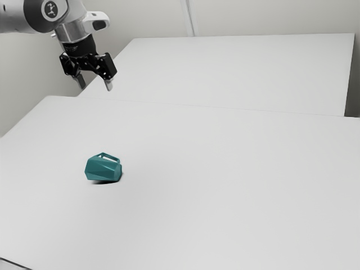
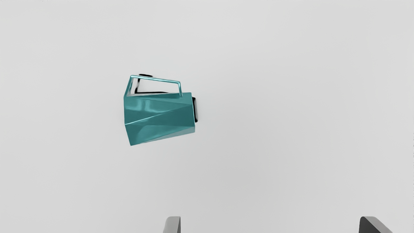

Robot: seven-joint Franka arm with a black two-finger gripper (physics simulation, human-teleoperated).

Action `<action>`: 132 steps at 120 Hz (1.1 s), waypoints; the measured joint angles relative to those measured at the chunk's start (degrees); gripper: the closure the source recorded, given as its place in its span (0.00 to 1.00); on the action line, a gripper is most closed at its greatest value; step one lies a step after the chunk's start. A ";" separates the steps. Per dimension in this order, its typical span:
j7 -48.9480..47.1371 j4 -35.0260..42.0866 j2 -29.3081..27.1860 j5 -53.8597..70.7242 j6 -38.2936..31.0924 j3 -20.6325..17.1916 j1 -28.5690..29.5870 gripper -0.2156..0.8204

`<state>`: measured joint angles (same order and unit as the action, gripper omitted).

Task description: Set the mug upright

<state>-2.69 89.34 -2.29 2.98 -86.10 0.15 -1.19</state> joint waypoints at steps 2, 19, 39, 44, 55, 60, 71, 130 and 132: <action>-0.01 0.02 -0.01 -0.03 -0.07 0.01 -0.08 0.21; -0.09 0.06 -0.04 -0.23 -0.55 0.24 -1.39 0.21; -0.12 0.83 -0.76 -0.36 -0.74 0.66 -1.88 0.21; -0.11 1.23 -0.98 -0.41 -0.77 0.74 -1.23 0.21; 0.02 2.07 -1.55 -0.47 -0.87 0.79 1.47 0.21; 0.23 2.32 -1.70 -0.48 -0.95 0.80 2.81 0.21; 1.03 3.05 -2.20 -0.53 -1.24 0.77 5.09 0.21; 17.69 21.46 -8.04 -14.82 -15.25 2.82 18.26 0.22; 18.54 22.10 -8.18 -15.50 -15.76 2.93 18.75 0.22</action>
<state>15.85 111.44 -10.47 -12.52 -101.86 3.08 17.56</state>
